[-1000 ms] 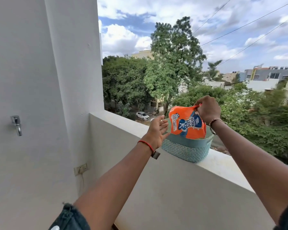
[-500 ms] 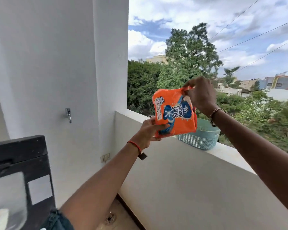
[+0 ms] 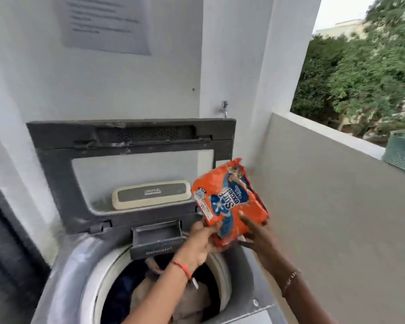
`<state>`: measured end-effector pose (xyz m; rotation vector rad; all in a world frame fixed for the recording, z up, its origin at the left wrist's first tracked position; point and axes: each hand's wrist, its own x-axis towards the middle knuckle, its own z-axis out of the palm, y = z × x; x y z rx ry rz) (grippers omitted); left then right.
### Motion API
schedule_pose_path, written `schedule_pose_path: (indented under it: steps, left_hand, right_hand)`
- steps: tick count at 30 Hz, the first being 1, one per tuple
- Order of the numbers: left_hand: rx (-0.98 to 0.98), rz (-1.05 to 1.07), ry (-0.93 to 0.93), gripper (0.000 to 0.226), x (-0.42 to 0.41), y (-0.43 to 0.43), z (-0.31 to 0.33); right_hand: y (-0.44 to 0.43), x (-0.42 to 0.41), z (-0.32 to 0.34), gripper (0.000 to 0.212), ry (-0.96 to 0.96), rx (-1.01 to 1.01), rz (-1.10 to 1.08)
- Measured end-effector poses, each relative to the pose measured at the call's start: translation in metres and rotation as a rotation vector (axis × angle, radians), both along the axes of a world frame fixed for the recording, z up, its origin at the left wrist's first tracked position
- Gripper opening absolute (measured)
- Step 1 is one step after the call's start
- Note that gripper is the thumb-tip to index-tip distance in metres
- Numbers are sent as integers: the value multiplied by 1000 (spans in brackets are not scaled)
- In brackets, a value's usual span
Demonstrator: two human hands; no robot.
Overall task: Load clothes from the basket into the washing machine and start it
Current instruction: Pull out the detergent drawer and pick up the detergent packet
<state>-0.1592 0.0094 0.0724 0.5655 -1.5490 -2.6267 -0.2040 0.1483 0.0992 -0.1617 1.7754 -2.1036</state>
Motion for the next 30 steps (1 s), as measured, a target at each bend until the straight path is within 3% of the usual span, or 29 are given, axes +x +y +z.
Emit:
schedule_pose_path:
  steps: [2,4,16,30]
  left_hand:
    - [124,53,-22,13,18,-17,-16]
    - [219,100,-45,16,28,-32,-29]
    - [502,230,-180,20,39,-76,-55]
    - [554,251,-166,13,28,-88,-65]
  right_hand:
    - [-32,18,-26,38,-157,-176,43]
    - [-57,32,-39,29,-183,-229,70]
    - [-122,6,-29,28,356,252,121]
    - [-147,-19,-34,34,585,368,308]
